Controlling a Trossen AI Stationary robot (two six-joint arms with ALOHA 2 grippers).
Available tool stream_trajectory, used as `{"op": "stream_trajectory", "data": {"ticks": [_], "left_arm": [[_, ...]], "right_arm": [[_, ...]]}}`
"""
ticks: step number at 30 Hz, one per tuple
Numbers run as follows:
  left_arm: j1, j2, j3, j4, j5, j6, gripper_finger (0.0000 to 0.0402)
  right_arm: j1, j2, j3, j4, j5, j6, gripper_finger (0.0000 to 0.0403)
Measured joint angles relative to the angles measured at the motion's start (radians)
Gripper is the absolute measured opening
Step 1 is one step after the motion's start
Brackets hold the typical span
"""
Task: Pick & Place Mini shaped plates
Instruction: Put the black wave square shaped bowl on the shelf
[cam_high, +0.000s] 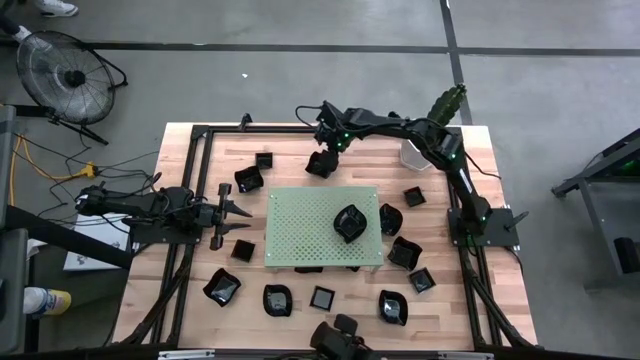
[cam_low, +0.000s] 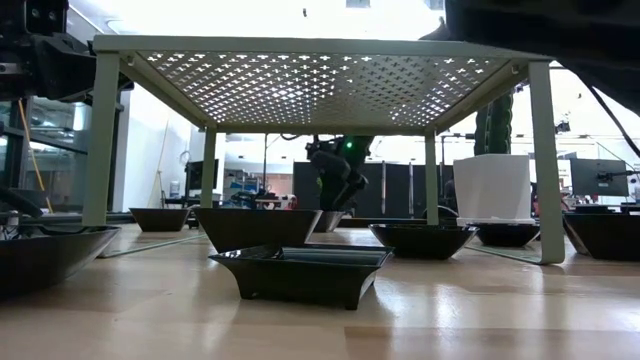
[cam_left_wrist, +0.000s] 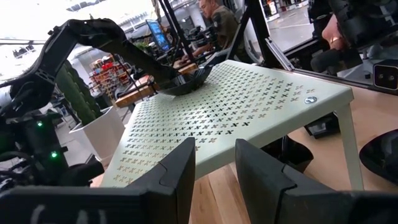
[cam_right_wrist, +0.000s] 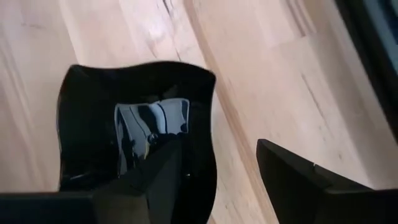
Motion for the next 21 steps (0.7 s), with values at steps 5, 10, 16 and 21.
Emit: {"op": "stream_trajectory", "data": {"ticks": [5,10,16,21], "left_arm": [[0.000,0.000,0.000,0.000,0.000,0.000,0.0111],[0.000,0.000,0.000,0.000,0.000,0.000,0.0111],[0.000,0.000,0.000,0.000,0.000,0.000,0.0111],[0.000,0.000,0.000,0.000,0.000,0.000,0.0111]], "right_arm": [[0.000,0.000,0.000,-0.006,-0.025,0.000,0.0183],[0.000,0.000,0.000,-0.006,-0.033,-0.001,0.0146],[0.000,0.000,0.000,-0.006,-0.034,-0.003,0.0101],[0.000,0.000,0.000,-0.007,-0.034,-0.003,0.0073]]}}
